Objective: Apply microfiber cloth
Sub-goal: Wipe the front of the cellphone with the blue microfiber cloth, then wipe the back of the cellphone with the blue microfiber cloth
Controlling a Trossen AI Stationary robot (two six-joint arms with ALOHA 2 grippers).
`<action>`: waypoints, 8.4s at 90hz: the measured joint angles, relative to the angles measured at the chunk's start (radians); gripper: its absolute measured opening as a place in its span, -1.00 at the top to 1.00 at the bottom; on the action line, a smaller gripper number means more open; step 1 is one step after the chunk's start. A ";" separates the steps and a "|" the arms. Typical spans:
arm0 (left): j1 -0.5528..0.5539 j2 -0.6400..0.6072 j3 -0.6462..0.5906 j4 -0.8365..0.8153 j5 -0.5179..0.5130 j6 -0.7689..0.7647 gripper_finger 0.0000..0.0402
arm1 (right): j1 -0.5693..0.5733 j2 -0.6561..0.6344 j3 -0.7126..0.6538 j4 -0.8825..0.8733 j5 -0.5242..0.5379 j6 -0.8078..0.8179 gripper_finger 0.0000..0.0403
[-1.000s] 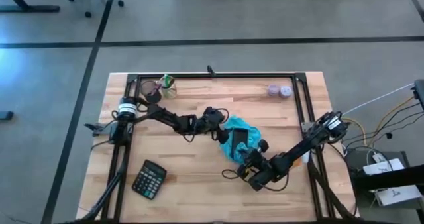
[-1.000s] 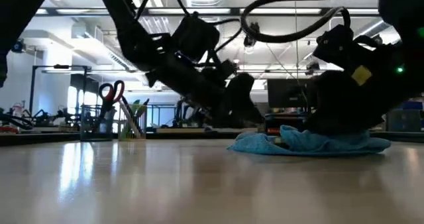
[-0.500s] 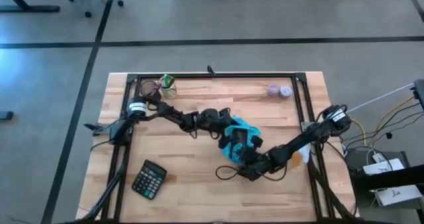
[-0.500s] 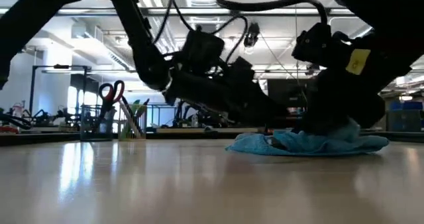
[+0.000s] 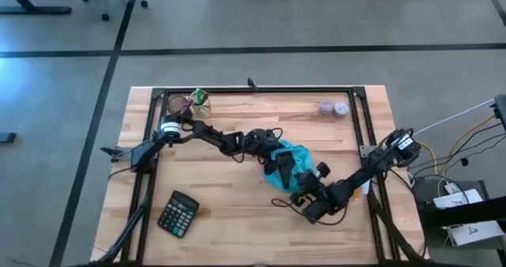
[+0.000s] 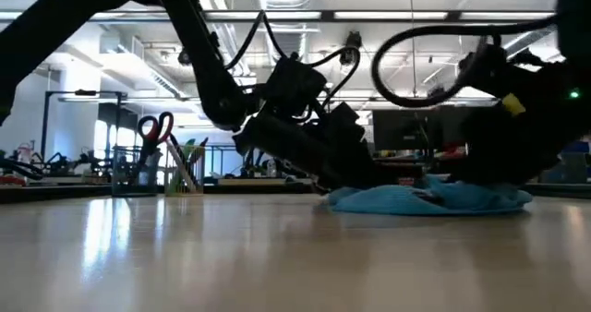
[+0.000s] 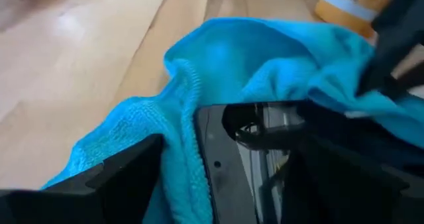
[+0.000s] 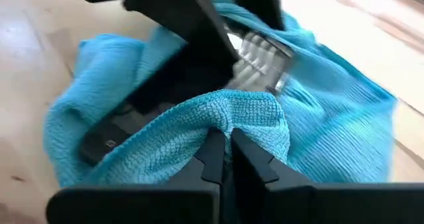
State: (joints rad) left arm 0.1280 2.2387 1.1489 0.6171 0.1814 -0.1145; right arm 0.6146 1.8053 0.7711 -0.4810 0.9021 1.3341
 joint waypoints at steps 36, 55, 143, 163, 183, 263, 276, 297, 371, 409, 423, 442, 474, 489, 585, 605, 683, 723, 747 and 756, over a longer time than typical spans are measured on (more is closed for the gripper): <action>0.005 0.002 -0.007 -0.010 0.024 0.028 -0.73 | -0.061 -0.002 -0.027 0.343 -0.082 -0.404 1.00; 0.004 0.002 -0.007 -0.005 0.027 0.028 -0.73 | -0.058 -0.002 -0.035 0.488 -0.165 -0.475 1.00; 0.012 0.003 -0.008 0.001 -0.007 0.028 -0.73 | 0.052 -0.018 -0.054 0.472 -0.149 -0.462 1.00; 0.012 0.003 -0.008 0.000 -0.008 0.026 -0.73 | 0.094 -0.037 -0.046 0.458 -0.221 -0.410 1.00; 0.008 0.002 -0.010 -0.003 -0.019 0.022 -0.73 | 0.071 -0.117 -0.048 0.201 -0.105 -0.288 1.00; 0.005 0.002 -0.010 -0.002 -0.022 0.012 -0.73 | -0.015 -0.014 -0.074 0.179 -0.017 -0.170 1.00; 0.008 0.002 -0.010 -0.004 -0.022 0.011 -0.73 | 0.071 -0.042 -0.072 0.159 -0.073 -0.134 1.00; 0.011 0.002 -0.011 -0.006 -0.015 0.010 -0.73 | 0.154 -0.182 -0.075 -0.014 -0.267 0.007 1.00; -0.169 -0.395 -0.186 -0.277 -0.281 0.145 -0.73 | -0.184 -0.521 -0.073 -0.095 -0.623 -0.444 -0.05; -0.162 -0.377 -0.301 -0.032 -0.211 0.019 -0.73 | -0.448 -0.530 -0.071 0.056 -0.768 -0.596 -0.08; -0.180 -0.331 -0.294 0.032 0.086 0.072 -0.73 | -0.542 -0.431 -0.071 0.169 -0.959 -0.626 -0.03; -0.191 -0.295 -0.288 0.027 0.095 0.079 -0.73 | -0.634 -0.303 -0.073 0.218 -1.086 -0.640 -0.07; -0.190 -0.096 -0.120 -0.030 0.102 0.074 -0.73 | -0.669 -0.236 -0.072 0.339 -1.220 -0.627 -0.13; -0.187 -0.078 -0.090 -0.074 0.107 0.071 -0.73 | -0.668 -0.276 -0.048 0.337 -1.228 -0.629 -0.04; -0.202 -0.306 -0.160 -0.316 0.049 0.046 -0.73 | -0.441 -0.281 0.336 -0.202 -0.589 -0.866 0.95; -0.236 -0.446 -0.257 -0.311 0.011 0.068 -0.73 | -0.315 -0.203 0.344 -0.216 -0.323 -0.974 0.95; -0.226 -0.348 -0.313 0.221 -0.322 0.039 -0.73 | -0.190 -0.023 0.470 -0.308 -0.424 -1.109 0.11; -0.221 -0.163 -0.009 -0.282 -0.326 0.105 -0.73 | -0.135 -0.180 0.253 -0.494 -0.728 -0.588 0.00; -0.219 -0.164 -0.010 -0.293 -0.325 0.104 -0.73 | -0.135 -0.159 0.182 -0.475 -0.622 -0.586 0.67; -0.219 -0.164 -0.010 -0.297 -0.326 0.104 -0.73 | -0.137 -0.172 0.209 -0.483 -0.541 -0.655 0.94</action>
State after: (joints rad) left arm -0.0905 2.0750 1.1385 0.3200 -0.1444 -0.0105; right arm 0.4778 1.6328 0.9804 -0.9636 0.3613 0.6789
